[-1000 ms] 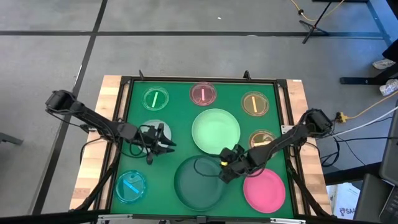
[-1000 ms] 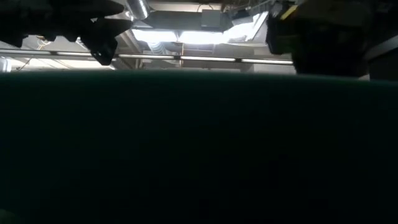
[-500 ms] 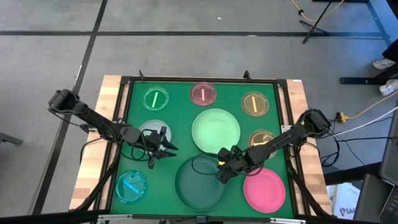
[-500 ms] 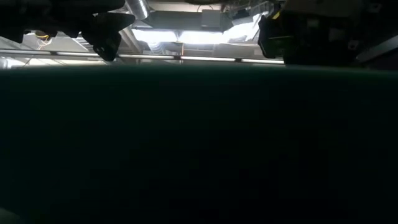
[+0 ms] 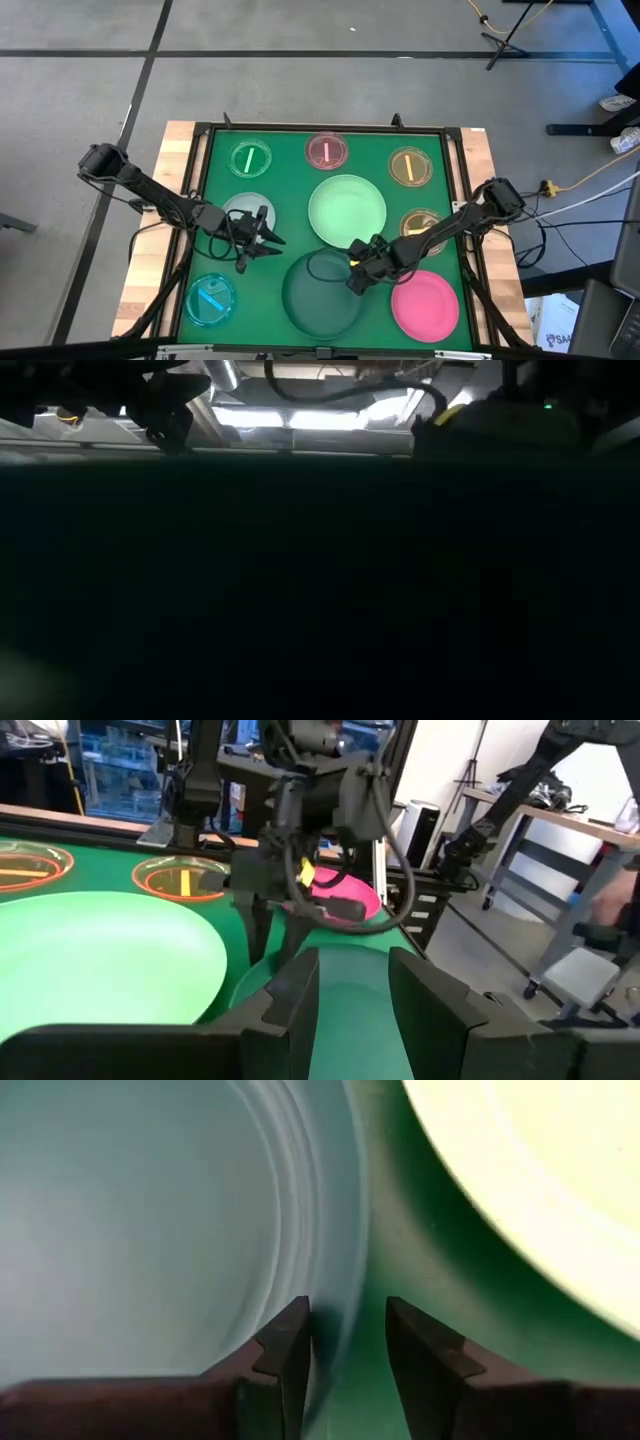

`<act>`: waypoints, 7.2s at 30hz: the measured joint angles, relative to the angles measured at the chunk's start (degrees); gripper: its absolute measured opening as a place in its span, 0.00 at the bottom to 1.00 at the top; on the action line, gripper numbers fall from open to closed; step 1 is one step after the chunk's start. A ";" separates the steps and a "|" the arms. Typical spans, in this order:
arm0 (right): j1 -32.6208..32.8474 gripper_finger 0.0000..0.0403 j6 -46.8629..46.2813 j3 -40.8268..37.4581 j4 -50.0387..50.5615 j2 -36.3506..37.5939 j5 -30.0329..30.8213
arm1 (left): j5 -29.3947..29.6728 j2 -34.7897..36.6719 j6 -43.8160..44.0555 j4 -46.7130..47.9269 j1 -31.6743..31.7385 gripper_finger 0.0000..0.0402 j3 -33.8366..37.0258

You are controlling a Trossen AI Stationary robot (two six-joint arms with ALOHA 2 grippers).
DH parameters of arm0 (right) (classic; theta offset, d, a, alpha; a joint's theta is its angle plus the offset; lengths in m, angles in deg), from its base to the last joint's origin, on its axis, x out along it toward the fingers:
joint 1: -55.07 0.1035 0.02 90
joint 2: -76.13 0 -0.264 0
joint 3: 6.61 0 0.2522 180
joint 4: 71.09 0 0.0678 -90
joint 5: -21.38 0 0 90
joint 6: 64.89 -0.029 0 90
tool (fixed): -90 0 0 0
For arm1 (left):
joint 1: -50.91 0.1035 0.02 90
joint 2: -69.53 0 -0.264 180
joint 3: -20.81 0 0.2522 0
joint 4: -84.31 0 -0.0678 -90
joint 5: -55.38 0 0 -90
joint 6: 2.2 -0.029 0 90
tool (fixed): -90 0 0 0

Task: Stack plastic plates
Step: Stack the dark green plate on top of the light green plate, then stack the pink plate on top of the dark green plate

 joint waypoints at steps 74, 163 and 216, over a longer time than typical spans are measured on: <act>-7.63 0.00 18.44 2.81 12.62 21.68 10.88 | 2.27 0.02 -2.80 -1.13 0.24 0.29 0.04; 10.47 0.38 11.68 -1.45 26.99 25.70 -6.67 | 4.43 0.02 -4.31 -0.98 0.50 0.29 0.04; 17.75 0.02 3.25 -22.67 10.98 25.11 -12.62 | 4.48 0.02 -4.08 -1.02 0.50 0.29 0.04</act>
